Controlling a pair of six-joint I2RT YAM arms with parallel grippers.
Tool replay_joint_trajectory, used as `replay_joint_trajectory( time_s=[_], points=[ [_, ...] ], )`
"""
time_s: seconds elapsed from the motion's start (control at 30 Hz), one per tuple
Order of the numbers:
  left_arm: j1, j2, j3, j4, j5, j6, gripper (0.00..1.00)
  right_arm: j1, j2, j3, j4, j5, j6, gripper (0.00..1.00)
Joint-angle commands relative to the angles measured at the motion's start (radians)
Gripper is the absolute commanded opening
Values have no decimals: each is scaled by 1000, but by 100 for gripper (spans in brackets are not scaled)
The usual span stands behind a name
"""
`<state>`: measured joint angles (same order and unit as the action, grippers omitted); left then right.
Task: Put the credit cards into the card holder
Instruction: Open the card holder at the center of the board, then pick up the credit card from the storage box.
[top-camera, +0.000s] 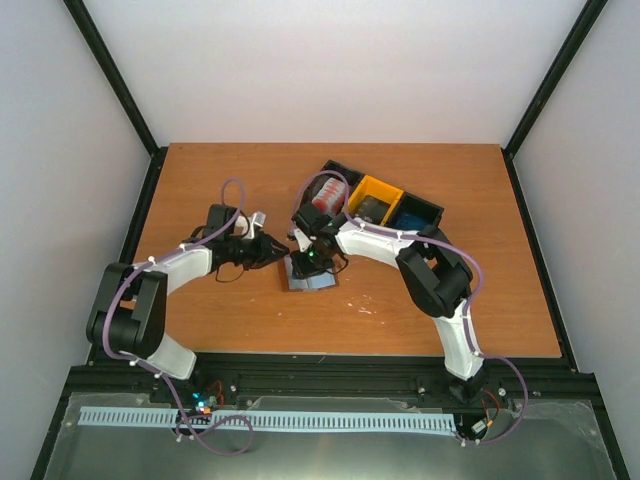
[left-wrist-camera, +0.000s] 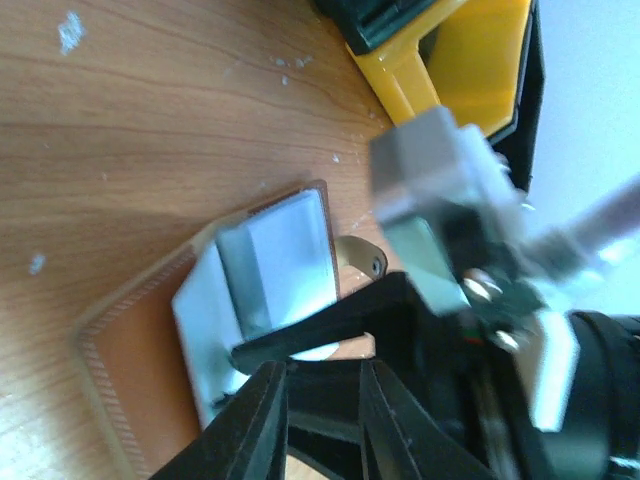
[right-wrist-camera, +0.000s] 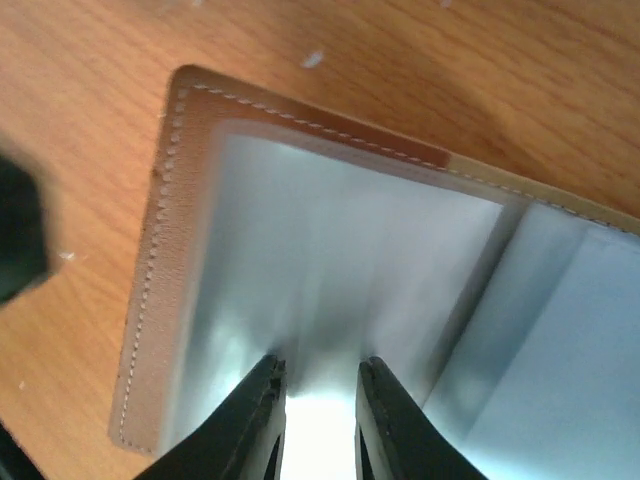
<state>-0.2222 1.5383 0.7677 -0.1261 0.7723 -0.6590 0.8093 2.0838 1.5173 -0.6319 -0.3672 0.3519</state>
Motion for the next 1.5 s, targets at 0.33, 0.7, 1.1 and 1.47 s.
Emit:
replay_joint_trajectory(
  time_s=[0.33,0.7,1.1,1.47],
  points=[
    [-39,119,-40,117,6,-51,14,-16,17,-52,74,34,55,13],
    [-49,202,25,-1,-50,46,14,-87,-176,-93,-4,85,2,22],
    [-57,221,105,-98,-34,120,18,-439,-263,-37,-151,160,-182,38],
    [-64,256,155,-158,-39,167,19,-623,-219,-52,-277,198,-393,43]
  ],
)
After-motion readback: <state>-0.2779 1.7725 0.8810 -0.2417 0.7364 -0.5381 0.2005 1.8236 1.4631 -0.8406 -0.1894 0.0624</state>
